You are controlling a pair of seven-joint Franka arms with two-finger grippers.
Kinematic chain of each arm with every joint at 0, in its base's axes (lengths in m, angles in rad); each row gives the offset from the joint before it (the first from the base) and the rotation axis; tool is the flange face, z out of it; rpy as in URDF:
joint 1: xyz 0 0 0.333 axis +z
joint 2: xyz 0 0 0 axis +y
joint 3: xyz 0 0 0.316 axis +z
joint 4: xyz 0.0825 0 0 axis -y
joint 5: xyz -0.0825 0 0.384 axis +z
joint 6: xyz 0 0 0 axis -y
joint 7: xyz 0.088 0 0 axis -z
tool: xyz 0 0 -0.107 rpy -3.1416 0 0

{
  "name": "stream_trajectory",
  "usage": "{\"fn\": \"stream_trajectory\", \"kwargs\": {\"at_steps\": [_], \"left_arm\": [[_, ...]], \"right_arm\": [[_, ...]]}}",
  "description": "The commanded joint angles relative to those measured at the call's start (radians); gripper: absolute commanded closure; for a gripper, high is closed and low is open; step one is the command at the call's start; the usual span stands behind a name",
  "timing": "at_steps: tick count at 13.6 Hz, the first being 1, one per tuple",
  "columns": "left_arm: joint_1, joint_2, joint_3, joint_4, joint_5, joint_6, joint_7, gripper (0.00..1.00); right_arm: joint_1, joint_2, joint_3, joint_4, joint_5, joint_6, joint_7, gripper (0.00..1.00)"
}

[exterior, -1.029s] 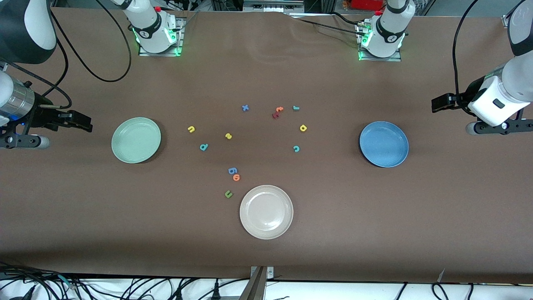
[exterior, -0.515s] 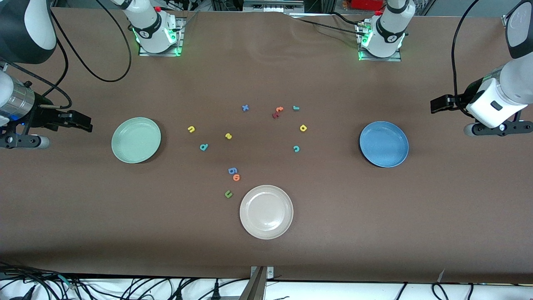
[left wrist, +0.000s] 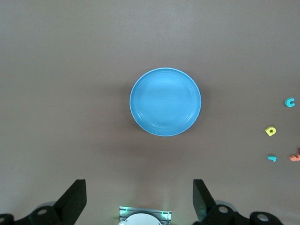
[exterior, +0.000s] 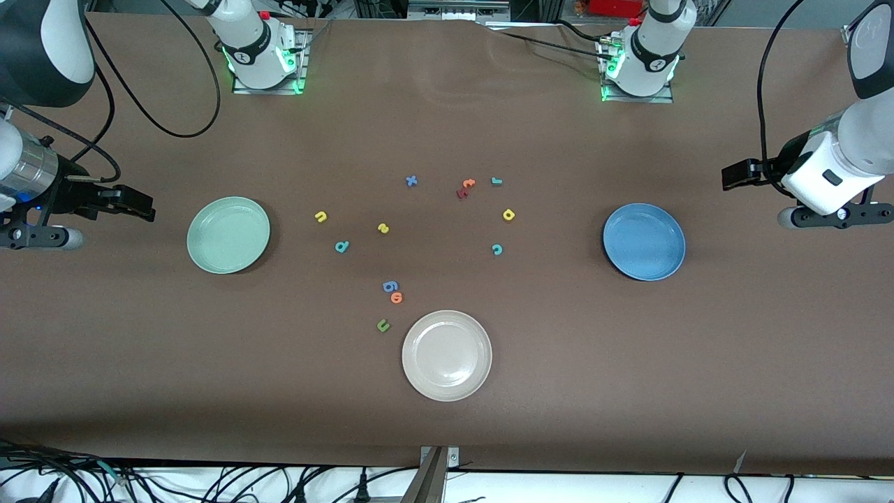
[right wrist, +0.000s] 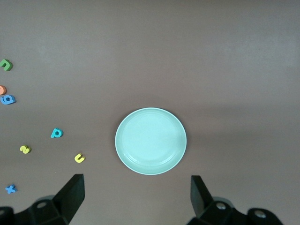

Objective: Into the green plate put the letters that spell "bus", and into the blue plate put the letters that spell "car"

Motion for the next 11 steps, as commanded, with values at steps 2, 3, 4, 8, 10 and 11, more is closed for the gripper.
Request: {"fn": "stream_trajectory", "kwargs": {"at_steps": [2,3,4,8,10,11], "left_arm": [[-0.005,0.016,0.008,0.033,-0.005,-0.013,0.022,0.0],[-0.005,0.016,0.008,0.033,-0.005,-0.013,0.022,0.0],[-0.005,0.016,0.008,0.033,-0.005,-0.013,0.022,0.0],[-0.003,0.026,0.008,0.033,-0.005,-0.013,0.022,0.0],[0.0,0.033,0.009,0.045,-0.005,-0.013,0.022,0.0],[0.003,0.041,0.009,0.051,-0.005,-0.013,0.022,0.0]], "right_arm": [[-0.011,0.004,0.011,0.018,-0.002,-0.012,0.002,0.0],[-0.011,0.004,0.011,0.018,-0.002,-0.012,0.002,0.0],[-0.011,0.004,0.011,0.018,-0.002,-0.012,0.002,0.0],[-0.014,0.004,0.009,0.018,-0.001,-0.012,0.003,0.0],[-0.014,0.004,0.009,0.018,-0.002,-0.012,0.005,0.0],[-0.014,0.004,0.009,0.018,-0.002,-0.012,0.005,0.0]]}}
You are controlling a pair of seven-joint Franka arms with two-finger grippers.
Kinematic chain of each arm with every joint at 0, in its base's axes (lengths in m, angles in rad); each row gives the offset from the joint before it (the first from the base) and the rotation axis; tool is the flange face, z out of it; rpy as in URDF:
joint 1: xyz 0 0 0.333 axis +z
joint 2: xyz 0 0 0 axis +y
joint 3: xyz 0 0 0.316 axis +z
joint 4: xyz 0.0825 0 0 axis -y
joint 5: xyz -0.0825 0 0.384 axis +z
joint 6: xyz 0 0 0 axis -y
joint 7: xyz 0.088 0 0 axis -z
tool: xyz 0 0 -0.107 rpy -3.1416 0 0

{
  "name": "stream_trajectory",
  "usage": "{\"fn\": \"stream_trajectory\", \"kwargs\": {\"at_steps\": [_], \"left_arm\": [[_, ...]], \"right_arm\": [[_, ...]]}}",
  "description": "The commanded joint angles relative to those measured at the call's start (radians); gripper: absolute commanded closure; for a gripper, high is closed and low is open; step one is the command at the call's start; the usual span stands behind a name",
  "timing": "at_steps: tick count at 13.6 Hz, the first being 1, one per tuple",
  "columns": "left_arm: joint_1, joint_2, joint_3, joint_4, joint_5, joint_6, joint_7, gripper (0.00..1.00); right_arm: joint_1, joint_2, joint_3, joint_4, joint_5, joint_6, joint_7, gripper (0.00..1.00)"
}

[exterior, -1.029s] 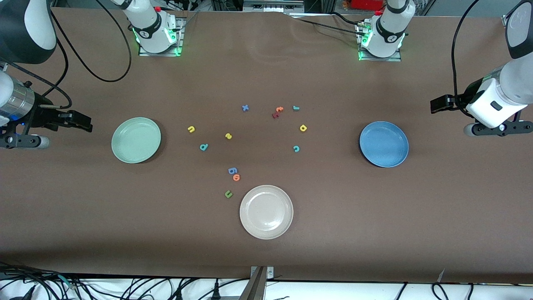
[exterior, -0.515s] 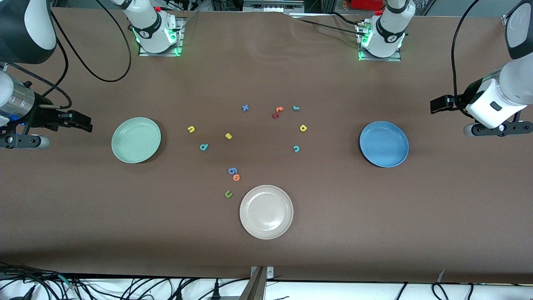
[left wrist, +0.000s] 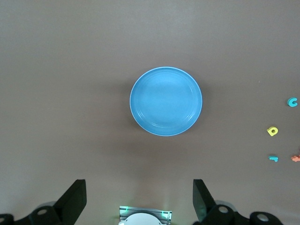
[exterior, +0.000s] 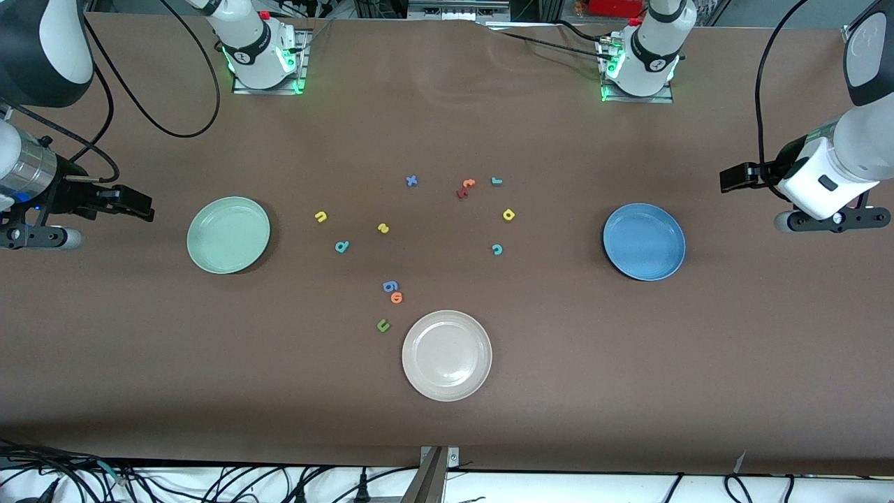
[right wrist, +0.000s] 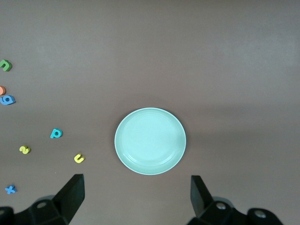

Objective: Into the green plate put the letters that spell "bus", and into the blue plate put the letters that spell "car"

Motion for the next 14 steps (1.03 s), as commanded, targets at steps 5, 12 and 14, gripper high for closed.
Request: {"fn": "stream_trajectory", "kwargs": {"at_steps": [5,12,14], "left_arm": [[0.015,0.054,0.013,0.07,0.001,-0.008,0.023,0.0],[0.015,0.056,0.012,0.073,-0.001,-0.006,0.023,0.0],[0.015,0.056,0.012,0.073,-0.001,-0.006,0.023,0.0]], "right_arm": [[-0.011,0.004,0.009,0.018,-0.004,-0.012,0.005,0.0],[-0.01,0.004,0.009,0.018,-0.004,-0.012,0.005,0.0],[-0.011,0.004,0.009,0.018,-0.004,-0.012,0.006,0.0]]}}
